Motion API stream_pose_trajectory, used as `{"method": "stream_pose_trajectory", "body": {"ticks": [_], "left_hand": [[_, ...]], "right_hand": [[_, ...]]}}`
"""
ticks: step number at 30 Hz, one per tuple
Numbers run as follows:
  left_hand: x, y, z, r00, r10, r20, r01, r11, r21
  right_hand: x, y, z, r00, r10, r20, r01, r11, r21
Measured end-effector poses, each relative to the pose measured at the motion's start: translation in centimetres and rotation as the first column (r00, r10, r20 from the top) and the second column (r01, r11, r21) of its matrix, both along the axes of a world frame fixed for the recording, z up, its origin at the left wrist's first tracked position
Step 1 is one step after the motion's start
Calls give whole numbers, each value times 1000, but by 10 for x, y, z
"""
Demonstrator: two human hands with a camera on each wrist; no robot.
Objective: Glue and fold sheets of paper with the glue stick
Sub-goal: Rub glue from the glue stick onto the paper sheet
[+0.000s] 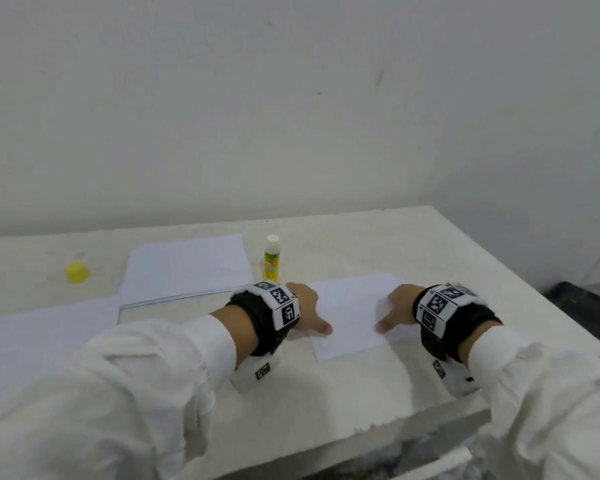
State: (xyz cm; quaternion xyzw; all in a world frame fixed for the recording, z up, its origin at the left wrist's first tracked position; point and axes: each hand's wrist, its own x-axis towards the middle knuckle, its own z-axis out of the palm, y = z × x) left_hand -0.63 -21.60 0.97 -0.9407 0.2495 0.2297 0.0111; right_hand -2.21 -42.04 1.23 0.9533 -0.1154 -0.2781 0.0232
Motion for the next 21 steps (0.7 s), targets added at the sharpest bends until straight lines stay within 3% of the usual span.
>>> {"method": "stream_pose_trajectory", "body": {"ticks": [4,9,21], "left_hand": [[-1,-22,-10,996,78,38,-81,993,82],[-1,-29,-12,975,218,49,-220,974,57],[-9,-38,0,956,294,-2,-294,956,17]], "right_hand": [[-7,-19,-13,998,44,-41,-43,999,20],[-4,-21,-18,999,40,-31,-39,998,41],[16,-25,-33,991,129,-28,-130,991,-32]]}}
